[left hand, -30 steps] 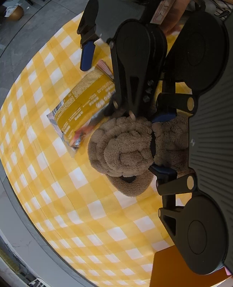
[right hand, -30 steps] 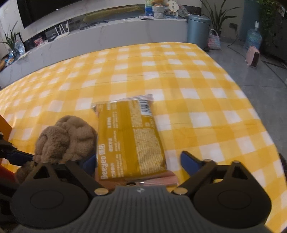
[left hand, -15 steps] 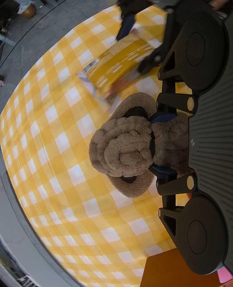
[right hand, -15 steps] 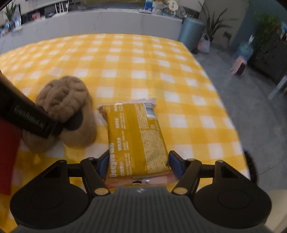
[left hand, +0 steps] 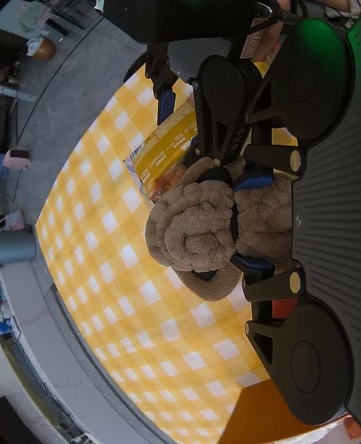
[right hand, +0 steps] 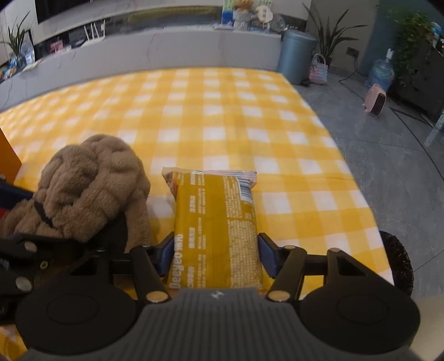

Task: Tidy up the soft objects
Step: 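Grasp the brown plush bear with the left tool while the right grasps the yellow snack packet, then carry the bear with the left tool and packet with the right over the box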

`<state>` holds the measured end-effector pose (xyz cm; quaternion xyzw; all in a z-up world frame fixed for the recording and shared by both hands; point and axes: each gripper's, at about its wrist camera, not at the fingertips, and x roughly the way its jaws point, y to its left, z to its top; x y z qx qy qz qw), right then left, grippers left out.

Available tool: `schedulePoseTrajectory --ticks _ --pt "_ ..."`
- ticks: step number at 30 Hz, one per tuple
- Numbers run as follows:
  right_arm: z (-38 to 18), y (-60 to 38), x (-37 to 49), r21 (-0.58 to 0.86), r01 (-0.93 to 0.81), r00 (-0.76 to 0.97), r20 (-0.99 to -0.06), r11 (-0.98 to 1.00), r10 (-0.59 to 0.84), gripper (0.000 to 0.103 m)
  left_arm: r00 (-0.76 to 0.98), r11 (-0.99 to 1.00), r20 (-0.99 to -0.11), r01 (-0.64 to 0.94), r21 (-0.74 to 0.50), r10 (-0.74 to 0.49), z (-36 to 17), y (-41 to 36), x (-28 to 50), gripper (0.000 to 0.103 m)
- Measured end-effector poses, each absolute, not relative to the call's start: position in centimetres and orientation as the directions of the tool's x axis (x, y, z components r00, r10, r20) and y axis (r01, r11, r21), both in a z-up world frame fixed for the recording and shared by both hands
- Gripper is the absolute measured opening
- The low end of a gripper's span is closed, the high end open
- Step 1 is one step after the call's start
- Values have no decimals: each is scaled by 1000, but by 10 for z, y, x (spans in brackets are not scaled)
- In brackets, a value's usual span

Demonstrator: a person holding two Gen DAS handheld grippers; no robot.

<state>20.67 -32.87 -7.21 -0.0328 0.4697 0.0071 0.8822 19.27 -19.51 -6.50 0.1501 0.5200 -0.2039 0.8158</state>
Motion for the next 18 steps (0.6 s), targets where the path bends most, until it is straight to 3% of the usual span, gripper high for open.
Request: schedulePoseTrajectory --ticks 9,18 --pt "-54 -328 201 6 -51 618 -785 999 36 59 439 870 -883 487 77 -168 -50 -194 172 54" --pt "-32 -328 201 131 -27 704 -701 991 112 58 469 886 -850 463 7 -238 -17 -162 175 54"
